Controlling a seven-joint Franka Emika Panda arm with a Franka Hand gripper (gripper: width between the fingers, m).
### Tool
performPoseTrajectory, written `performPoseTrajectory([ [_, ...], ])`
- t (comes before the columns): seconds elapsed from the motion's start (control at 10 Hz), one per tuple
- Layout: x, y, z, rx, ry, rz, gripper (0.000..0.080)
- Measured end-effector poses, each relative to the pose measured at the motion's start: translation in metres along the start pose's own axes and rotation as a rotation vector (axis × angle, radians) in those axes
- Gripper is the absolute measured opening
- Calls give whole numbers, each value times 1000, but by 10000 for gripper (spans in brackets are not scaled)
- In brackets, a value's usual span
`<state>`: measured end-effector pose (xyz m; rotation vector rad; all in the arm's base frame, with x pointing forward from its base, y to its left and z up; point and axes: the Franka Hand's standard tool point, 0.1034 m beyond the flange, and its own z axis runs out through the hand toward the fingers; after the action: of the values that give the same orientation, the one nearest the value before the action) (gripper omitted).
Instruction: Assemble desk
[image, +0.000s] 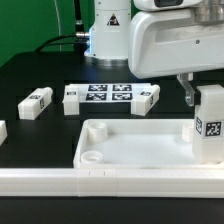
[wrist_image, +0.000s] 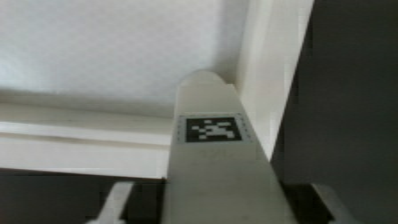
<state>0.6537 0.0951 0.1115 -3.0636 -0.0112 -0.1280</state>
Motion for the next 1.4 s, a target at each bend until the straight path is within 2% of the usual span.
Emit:
performPoseTrajectory([
  [0.5,1,3,0,12,13,424,288],
  [1.1,0,-7,1,18,6,1039,290],
  [1.4,1,-7,1,26,2,1244,290],
])
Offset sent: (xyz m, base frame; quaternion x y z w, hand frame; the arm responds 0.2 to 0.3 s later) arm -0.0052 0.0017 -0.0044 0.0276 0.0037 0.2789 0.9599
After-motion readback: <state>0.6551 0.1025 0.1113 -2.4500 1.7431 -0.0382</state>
